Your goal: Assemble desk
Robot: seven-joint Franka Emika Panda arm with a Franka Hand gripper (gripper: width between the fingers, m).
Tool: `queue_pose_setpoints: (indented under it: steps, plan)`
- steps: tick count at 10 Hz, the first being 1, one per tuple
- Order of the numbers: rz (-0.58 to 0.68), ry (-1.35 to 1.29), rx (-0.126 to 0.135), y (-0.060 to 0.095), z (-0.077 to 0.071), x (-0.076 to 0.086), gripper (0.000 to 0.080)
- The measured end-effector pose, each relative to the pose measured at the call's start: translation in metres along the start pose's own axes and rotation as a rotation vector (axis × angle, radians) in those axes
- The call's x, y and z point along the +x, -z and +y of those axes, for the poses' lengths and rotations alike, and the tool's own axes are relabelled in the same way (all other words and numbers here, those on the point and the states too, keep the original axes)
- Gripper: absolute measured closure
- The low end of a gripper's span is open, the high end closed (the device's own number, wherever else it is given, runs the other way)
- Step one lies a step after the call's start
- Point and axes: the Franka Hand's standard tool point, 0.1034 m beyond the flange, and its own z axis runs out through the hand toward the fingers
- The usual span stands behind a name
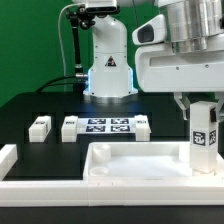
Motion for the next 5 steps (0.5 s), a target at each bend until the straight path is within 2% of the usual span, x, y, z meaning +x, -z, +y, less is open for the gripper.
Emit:
queue_pose_setpoints:
  steps: [5]
  plan:
    - [-0.022, -0.310, 0.016, -0.0016, -0.0037, -0.0074, 0.0502]
